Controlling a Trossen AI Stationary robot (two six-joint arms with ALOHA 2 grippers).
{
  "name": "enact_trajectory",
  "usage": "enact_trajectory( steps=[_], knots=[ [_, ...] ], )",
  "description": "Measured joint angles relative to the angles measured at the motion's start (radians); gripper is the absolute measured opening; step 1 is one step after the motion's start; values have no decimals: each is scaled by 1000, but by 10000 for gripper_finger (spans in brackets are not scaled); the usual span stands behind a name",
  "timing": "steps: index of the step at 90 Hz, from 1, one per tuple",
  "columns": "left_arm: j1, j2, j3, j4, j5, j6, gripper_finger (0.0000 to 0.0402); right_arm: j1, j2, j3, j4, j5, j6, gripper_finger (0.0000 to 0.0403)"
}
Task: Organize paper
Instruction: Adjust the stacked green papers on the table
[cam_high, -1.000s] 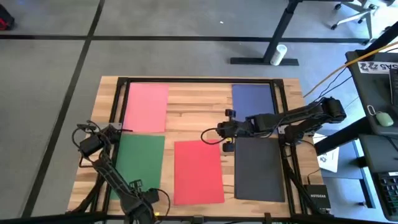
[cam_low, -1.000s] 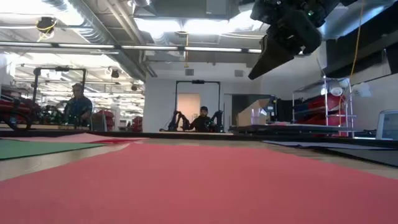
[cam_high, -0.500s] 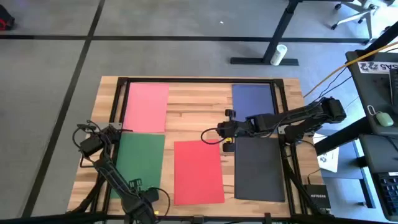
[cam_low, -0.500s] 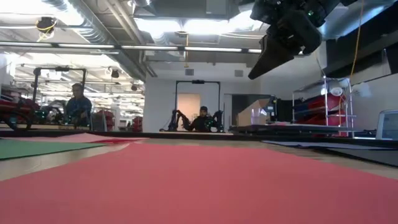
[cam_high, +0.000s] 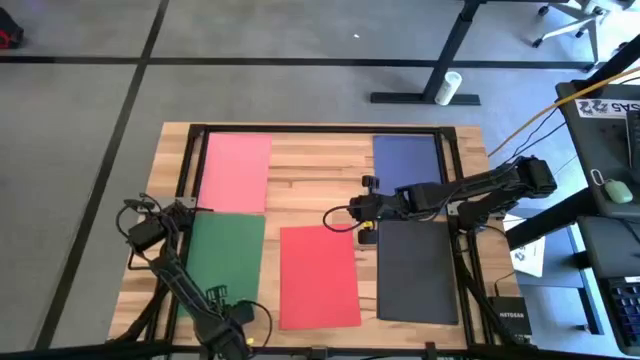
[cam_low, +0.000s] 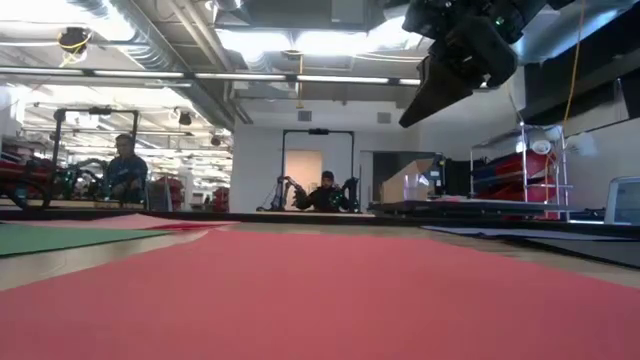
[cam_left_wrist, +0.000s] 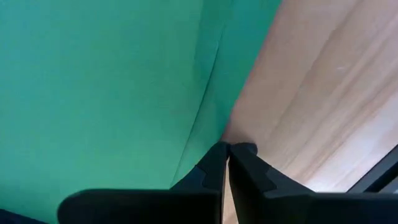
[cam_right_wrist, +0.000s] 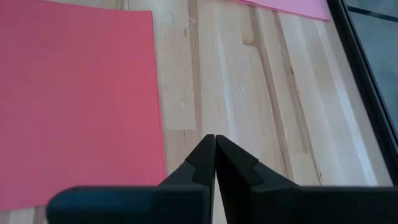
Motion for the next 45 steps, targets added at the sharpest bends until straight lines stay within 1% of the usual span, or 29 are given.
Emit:
enact_trajectory(
  steps=[8, 13, 20, 28, 36, 45],
  knots=[
    [4, 0, 0, 0, 0, 0, 0, 0, 1, 0, 17, -2, 0, 0],
    [6, 0, 0, 0, 0, 1, 0, 0, 13, 0, 79, -17, 0, 0],
    [6, 1, 0, 0, 0, 2, 0, -1, 47, 0, 224, -71, -23, 0],
    [6, 1, 0, 0, -3, -1, 0, -1, 118, 0, 445, -135, -70, 0],
    [6, 1, 0, 1, -4, -4, 0, -3, 208, 1, 657, -165, -80, 0],
    [6, 1, 0, 3, -6, 0, 0, -3, 325, 14, 837, -171, -80, 0]
  ],
)
